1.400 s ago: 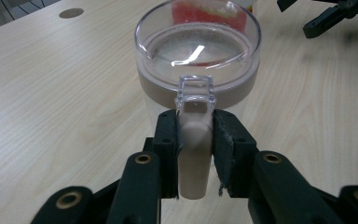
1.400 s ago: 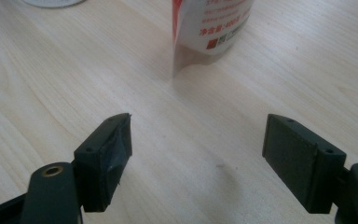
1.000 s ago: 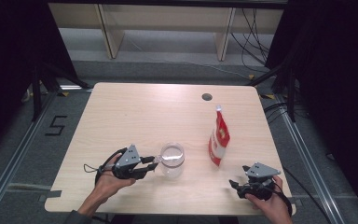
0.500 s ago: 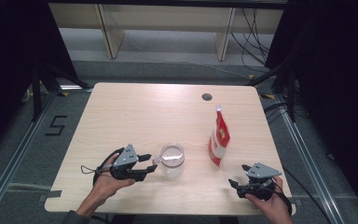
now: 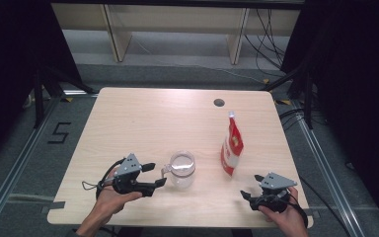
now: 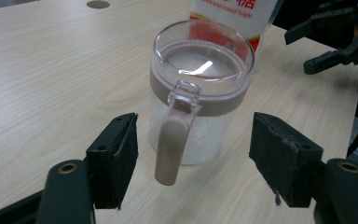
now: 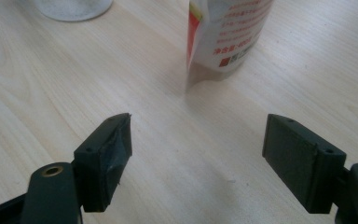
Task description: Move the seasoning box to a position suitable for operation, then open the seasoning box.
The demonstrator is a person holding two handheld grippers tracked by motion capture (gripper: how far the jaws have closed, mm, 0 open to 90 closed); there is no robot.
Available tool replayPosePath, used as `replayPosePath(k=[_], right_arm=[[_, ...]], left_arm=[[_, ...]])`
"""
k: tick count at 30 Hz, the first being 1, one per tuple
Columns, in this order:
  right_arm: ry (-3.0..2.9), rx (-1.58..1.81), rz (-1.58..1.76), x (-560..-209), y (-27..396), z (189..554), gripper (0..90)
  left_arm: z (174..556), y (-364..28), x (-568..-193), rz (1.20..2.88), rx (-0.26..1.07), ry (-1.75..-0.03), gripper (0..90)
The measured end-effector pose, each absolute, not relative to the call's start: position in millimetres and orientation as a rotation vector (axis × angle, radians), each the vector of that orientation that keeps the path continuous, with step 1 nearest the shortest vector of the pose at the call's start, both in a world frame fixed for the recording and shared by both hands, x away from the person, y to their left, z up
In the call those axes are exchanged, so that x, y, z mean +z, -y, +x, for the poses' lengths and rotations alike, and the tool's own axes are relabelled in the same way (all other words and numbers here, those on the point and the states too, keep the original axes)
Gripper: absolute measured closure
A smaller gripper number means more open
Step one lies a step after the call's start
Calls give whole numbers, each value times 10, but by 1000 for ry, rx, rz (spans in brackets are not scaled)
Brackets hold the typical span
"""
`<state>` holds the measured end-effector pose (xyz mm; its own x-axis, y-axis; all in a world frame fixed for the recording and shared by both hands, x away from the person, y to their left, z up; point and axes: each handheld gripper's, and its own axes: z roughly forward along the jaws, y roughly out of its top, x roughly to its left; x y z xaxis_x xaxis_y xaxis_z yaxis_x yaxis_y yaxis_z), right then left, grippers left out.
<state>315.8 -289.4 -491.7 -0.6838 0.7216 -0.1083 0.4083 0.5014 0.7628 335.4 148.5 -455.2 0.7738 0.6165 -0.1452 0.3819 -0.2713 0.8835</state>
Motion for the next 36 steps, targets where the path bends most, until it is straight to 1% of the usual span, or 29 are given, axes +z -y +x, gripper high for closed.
replayPosePath(k=[3,7,10,11,12,15,16,17,18,20,25,28,34,36], right_arm=[[-2334,1019,935,-4920,2894,3159,247],[-2336,1015,948,-4917,2885,3148,247],[-2345,1022,952,-4912,2884,3145,247],[-2345,1022,952,-4912,2884,3145,247],[-2344,1023,945,-4911,2880,3145,247],[-2356,1031,940,-4916,2867,3140,247],[-2367,1050,938,-4918,2861,3139,244],[-2365,1068,920,-4918,2859,3141,244],[-2363,1086,898,-4911,2846,3139,232],[-2358,1119,901,-4905,2825,3135,215],[-2364,1151,842,-4879,2764,3105,216],[-2369,1158,831,-4870,2733,3095,245],[-2372,1161,851,-4862,2718,3103,257],[-2375,1167,864,-4859,2710,3101,284]], left_arm=[[3353,-1492,-4533,1887,285,-768,310],[3347,-1499,-4503,1863,292,-785,333],[3343,-1497,-4493,1845,290,-781,420],[3339,-1498,-4481,1846,301,-781,420],[3330,-1485,-4459,1821,308,-785,504],[3329,-1480,-4437,1789,285,-773,669],[3325,-1479,-4419,1783,297,-785,669],[3328,-1474,-4410,1780,300,-784,719],[3318,-1458,-4387,1782,335,-801,787],[3332,-1443,-4380,1786,349,-783,831],[3362,-1396,-4384,1790,369,-787,884],[3397,-1363,-4382,1799,387,-786,890],[3438,-1323,-4413,1806,391,-789,889],[3454,-1309,-4440,1819,389,-788,889]])
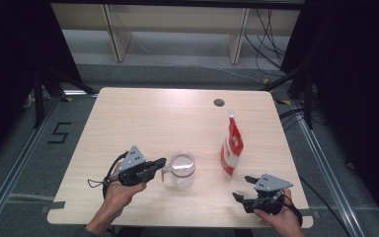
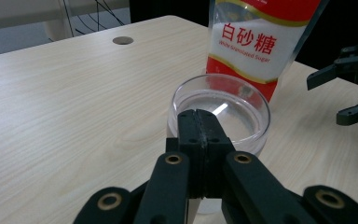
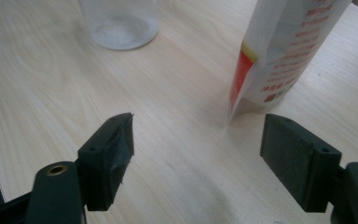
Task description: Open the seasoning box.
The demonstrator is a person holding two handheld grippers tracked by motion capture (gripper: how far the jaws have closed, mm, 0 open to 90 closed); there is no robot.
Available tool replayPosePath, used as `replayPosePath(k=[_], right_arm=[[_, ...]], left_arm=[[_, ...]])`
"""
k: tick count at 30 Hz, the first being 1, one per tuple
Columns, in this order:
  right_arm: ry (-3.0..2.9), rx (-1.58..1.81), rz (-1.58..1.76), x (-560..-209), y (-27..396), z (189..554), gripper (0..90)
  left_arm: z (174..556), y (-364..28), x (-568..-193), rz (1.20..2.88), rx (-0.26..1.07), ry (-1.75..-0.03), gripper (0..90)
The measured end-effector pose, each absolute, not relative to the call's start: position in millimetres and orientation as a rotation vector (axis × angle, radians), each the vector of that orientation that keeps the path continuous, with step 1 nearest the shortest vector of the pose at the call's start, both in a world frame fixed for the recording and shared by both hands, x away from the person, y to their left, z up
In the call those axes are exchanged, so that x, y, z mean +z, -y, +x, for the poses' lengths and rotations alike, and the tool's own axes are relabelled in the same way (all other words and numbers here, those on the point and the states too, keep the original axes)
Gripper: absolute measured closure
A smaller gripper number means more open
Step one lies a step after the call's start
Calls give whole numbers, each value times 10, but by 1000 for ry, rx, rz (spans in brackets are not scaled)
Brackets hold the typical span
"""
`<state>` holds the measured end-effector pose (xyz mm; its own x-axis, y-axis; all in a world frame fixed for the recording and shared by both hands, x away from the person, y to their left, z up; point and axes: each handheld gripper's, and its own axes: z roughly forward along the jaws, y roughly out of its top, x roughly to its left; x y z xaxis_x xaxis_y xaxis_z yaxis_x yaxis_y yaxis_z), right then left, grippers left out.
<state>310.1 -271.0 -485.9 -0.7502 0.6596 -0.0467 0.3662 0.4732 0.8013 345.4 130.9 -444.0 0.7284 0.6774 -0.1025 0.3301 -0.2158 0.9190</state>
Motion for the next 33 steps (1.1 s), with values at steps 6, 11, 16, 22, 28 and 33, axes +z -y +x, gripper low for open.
replayPosePath(k=[6,11,16,22,28,33], right_arm=[[-2399,1230,808,-4836,2607,3101,353],[-2381,1262,778,-4805,2490,3073,406],[-2375,1283,730,-4785,2325,3076,466],[-2371,1318,687,-4777,2173,3158,551],[-2316,1362,634,-4743,1971,3238,689],[-2310,1369,615,-4714,1872,3321,746]], left_arm=[[3470,-1275,-4469,1844,396,-781,888],[3466,-1285,-4490,1841,397,-784,888],[3465,-1296,-4500,1834,391,-772,888],[3444,-1295,-4501,1832,397,-775,881],[3449,-1300,-4504,1831,396,-770,881],[3449,-1306,-4506,1833,395,-765,880]])
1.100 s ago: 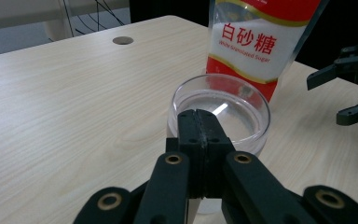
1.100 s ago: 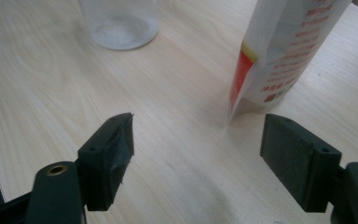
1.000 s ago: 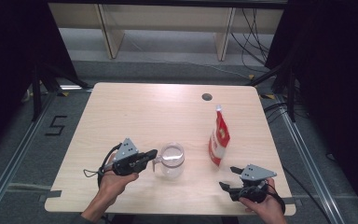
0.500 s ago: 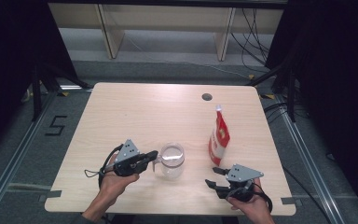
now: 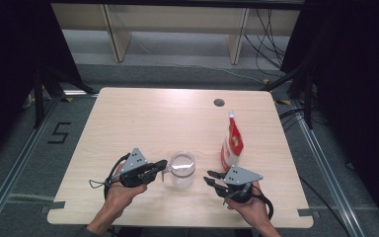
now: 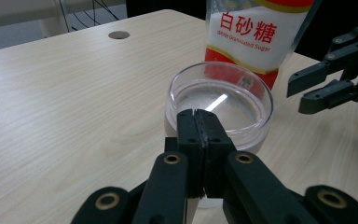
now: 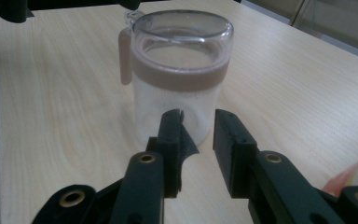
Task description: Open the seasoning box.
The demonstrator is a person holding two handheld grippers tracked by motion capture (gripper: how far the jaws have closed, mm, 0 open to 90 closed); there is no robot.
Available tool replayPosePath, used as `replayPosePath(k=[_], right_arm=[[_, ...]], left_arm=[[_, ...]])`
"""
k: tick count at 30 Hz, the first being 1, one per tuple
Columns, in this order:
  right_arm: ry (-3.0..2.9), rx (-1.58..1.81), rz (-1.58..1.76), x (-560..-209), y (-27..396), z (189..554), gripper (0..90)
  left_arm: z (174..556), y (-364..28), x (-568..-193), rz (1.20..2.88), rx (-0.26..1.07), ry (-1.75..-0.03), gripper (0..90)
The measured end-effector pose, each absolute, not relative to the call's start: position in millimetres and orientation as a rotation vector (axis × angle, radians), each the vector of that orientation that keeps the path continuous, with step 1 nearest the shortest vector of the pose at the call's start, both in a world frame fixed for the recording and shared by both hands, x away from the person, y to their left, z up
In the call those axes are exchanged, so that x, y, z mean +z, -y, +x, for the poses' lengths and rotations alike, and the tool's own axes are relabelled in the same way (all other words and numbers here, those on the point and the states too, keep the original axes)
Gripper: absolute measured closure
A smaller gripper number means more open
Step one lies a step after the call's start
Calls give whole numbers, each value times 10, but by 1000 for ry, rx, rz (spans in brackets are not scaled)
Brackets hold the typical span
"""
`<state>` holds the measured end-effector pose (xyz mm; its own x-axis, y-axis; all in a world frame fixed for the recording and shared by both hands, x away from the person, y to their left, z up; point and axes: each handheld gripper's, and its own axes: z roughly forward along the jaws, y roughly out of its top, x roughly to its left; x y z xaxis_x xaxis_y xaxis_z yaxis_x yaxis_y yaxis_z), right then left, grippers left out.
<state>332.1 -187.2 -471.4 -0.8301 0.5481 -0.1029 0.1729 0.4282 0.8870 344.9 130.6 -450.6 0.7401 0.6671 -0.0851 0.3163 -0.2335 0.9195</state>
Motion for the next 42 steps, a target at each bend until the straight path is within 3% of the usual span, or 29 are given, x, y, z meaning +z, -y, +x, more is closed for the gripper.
replayPosePath(k=[3,10,42], right_arm=[[-2327,1386,621,-4733,1782,3385,799],[-2306,1378,617,-4744,1728,3446,834],[-2327,1409,562,-4650,1623,3618,881]], left_arm=[[3449,-1307,-4508,1833,395,-763,880],[3452,-1290,-4522,1836,386,-755,881],[3442,-1302,-4555,1807,376,-750,872]])
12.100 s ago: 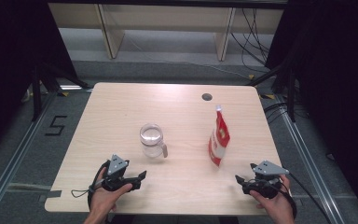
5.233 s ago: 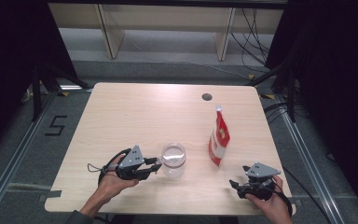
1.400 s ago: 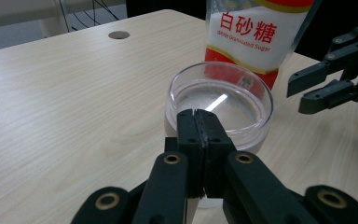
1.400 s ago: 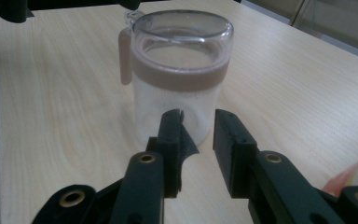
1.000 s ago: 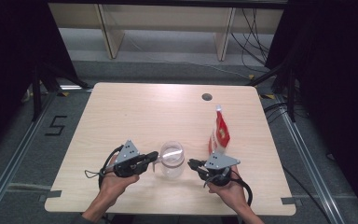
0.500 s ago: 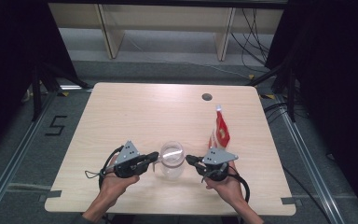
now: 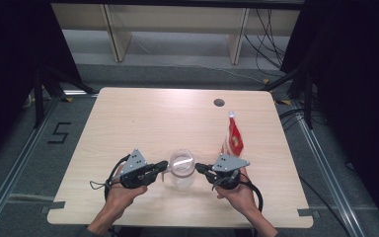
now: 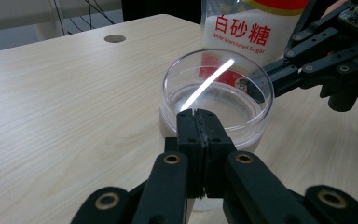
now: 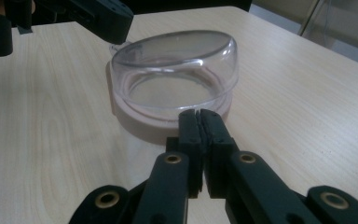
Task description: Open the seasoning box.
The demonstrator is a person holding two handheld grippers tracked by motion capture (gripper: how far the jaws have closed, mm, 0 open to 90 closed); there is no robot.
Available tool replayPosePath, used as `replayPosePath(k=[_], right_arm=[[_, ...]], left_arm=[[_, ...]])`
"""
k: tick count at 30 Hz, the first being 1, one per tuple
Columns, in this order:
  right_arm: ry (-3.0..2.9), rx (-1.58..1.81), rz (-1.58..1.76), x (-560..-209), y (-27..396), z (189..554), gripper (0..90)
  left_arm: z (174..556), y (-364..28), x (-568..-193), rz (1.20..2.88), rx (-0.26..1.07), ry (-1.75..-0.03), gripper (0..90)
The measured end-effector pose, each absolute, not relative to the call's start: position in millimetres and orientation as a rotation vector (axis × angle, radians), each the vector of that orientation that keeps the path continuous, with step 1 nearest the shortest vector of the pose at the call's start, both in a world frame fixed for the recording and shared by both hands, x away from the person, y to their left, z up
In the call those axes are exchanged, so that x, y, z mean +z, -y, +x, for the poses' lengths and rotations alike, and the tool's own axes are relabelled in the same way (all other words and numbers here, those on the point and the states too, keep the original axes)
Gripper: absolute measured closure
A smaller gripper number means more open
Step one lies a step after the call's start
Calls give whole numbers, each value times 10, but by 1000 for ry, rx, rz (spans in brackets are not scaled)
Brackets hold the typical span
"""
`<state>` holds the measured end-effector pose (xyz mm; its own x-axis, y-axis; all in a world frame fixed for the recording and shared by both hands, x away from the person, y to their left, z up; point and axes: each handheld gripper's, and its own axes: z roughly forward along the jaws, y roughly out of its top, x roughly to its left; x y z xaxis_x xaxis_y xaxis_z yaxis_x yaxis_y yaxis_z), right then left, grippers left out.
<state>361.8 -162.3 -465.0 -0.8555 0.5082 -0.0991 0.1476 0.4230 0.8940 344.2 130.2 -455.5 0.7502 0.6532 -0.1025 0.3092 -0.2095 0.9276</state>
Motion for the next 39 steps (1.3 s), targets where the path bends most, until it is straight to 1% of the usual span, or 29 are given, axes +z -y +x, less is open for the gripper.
replayPosePath(k=[2,3,5,7,8,9,12,13,17,20,21,24,28,32,34,35,38,39], right_arm=[[-2329,1427,572,-4642,1610,3612,881],[-2325,1426,566,-4632,1601,3605,881],[-2309,1434,562,-4629,1587,3597,877],[-2312,1435,579,-4609,1581,3579,876],[-2312,1435,579,-4609,1581,3579,876],[-2296,1441,549,-4584,1569,3569,876],[-2277,1455,553,-4548,1546,3545,870],[-2282,1456,552,-4538,1534,3538,865],[-2264,1464,541,-4504,1506,3501,863],[-2275,1471,514,-4480,1497,3494,859],[-2239,1472,478,-4456,1484,3490,857],[-2249,1490,503,-4430,1443,3448,857],[-2239,1491,486,-4411,1404,3444,854],[-2247,1513,463,-4393,1329,3410,851],[-2235,1503,472,-4391,1318,3399,850],[-2235,1511,457,-4384,1298,3399,848],[-2246,1512,447,-4371,1284,3392,846],[-2234,1524,449,-4365,1259,3387,845]], left_arm=[[3443,-1304,-4558,1805,370,-746,857],[3447,-1311,-4555,1794,333,-767,832],[3466,-1324,-4553,1762,312,-791,738],[3479,-1341,-4549,1748,309,-779,657],[3474,-1360,-4535,1735,311,-793,657],[3464,-1397,-4515,1720,306,-811,551],[3435,-1423,-4520,1779,343,-825,389],[3429,-1437,-4540,1810,358,-800,362],[3346,-1422,-4633,1894,347,-808,269],[3302,-1429,-4647,1915,344,-806,257],[3279,-1437,-4643,1910,341,-809,233],[3197,-1502,-4649,1909,344,-804,205],[3143,-1536,-4745,1929,351,-825,195],[3131,-1561,-4864,1934,329,-856,185],[3128,-1569,-4871,1929,324,-863,180],[3115,-1567,-4867,1912,322,-882,159],[3093,-1600,-4850,1894,336,-869,152],[3061,-1615,-4868,1893,336,-892,152]])
